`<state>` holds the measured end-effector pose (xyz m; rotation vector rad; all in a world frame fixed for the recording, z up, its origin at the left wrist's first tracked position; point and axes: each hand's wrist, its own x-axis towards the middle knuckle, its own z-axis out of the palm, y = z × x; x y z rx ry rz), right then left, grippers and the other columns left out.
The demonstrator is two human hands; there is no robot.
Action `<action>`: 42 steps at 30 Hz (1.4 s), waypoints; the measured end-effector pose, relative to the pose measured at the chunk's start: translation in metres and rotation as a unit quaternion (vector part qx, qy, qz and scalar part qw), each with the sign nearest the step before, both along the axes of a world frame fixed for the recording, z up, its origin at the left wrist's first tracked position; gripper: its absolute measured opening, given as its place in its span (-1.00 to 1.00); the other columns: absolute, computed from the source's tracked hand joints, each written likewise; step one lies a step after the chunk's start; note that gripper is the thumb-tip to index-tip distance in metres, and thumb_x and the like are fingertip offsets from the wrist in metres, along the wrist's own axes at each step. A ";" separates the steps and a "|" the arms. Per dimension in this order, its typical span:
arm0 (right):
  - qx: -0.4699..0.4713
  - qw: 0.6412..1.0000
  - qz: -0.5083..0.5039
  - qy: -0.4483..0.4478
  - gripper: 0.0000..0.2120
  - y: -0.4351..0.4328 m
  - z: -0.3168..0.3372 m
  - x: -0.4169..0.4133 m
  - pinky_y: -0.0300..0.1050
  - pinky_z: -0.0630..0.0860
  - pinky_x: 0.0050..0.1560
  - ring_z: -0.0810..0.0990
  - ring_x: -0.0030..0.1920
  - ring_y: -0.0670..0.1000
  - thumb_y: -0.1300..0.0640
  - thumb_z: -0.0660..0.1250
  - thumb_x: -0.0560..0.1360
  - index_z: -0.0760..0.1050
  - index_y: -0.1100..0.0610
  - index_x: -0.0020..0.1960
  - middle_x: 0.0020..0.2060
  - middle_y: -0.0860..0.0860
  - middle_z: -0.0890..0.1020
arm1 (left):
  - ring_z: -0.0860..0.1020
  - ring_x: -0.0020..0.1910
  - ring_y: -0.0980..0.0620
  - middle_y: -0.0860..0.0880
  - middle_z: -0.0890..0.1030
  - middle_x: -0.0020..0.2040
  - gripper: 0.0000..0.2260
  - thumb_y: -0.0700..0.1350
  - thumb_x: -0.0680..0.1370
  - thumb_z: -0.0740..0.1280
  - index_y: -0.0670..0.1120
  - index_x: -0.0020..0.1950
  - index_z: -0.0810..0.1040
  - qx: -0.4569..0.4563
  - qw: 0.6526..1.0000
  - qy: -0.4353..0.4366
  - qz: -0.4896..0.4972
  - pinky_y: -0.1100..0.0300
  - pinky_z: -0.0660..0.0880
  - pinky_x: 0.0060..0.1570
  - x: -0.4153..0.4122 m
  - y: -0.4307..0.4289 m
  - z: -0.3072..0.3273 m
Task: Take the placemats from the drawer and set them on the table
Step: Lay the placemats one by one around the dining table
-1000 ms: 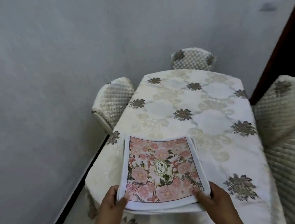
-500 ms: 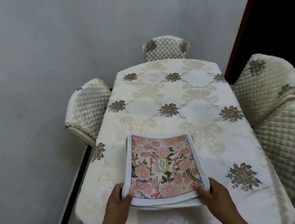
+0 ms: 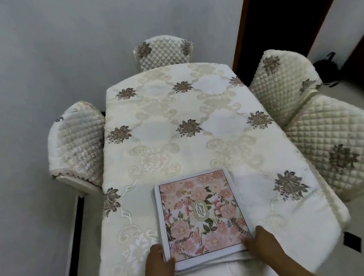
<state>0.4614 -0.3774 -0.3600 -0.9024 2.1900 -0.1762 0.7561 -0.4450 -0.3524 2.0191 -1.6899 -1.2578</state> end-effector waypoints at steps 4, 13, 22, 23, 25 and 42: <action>-0.028 0.997 -0.024 0.075 -0.69 0.002 -0.005 0.016 0.01 0.46 -0.02 0.54 0.05 0.23 -0.01 0.33 0.48 0.33 0.16 0.04 0.03 0.19 0.50 | 0.59 -0.09 -0.02 -0.05 0.64 -0.05 -0.68 -0.23 0.41 0.42 -0.10 0.15 0.53 -0.003 0.999 0.003 -0.032 0.20 0.47 -0.15 0.001 -0.007 -0.004; -0.121 0.983 -0.036 0.135 -0.82 0.006 0.006 0.033 0.02 0.44 -0.18 0.59 -0.10 0.25 0.08 0.25 0.56 0.30 0.12 -0.15 -0.16 0.19 0.58 | 0.53 -0.15 -0.07 -0.05 0.59 -0.18 -0.89 -0.19 0.46 0.38 -0.07 -0.05 0.51 -0.018 1.000 -0.001 -0.023 0.19 0.41 -0.24 0.000 -0.009 0.012; -0.223 0.964 -0.107 0.099 -0.67 0.017 0.058 0.022 -0.03 0.28 -0.35 0.45 -0.34 0.10 0.20 0.28 0.55 0.24 0.10 -0.33 -0.43 0.01 0.42 | 0.45 -0.30 -0.03 -0.05 0.50 -0.32 -0.81 -0.13 0.51 0.38 -0.11 -0.25 0.45 -0.043 0.997 0.061 -0.037 0.12 0.31 -0.30 0.003 -0.030 0.056; -0.240 0.959 -0.117 0.095 -0.65 0.020 0.063 0.018 -0.03 0.26 -0.36 0.42 -0.37 0.08 0.20 0.28 0.55 0.23 0.10 -0.34 -0.45 0.02 0.41 | 0.46 -0.31 -0.04 -0.07 0.51 -0.33 -0.81 -0.11 0.51 0.40 -0.14 -0.24 0.47 -0.054 0.995 0.068 -0.041 0.12 0.32 -0.31 0.003 -0.033 0.062; -0.272 0.948 -0.134 0.095 -0.63 0.029 0.076 0.011 -0.07 0.23 -0.39 0.38 -0.40 0.07 0.18 0.27 0.56 0.20 0.12 -0.35 -0.48 0.03 0.38 | 0.44 -0.35 -0.02 -0.04 0.50 -0.36 -0.80 -0.09 0.50 0.42 -0.13 -0.25 0.49 -0.079 0.991 0.092 -0.048 0.12 0.31 -0.34 -0.001 -0.037 0.075; -0.386 0.878 -0.261 0.108 -0.64 0.205 0.147 -0.162 -0.11 0.26 -0.39 0.34 -0.42 -0.05 0.16 0.30 0.55 0.24 0.03 -0.35 -0.46 -0.01 0.39 | 0.58 -0.33 -0.05 -0.12 0.65 -0.28 -0.93 -0.10 0.50 0.43 -0.06 -0.16 0.62 -0.126 0.959 0.202 -0.152 0.09 0.47 -0.33 -0.214 0.072 0.145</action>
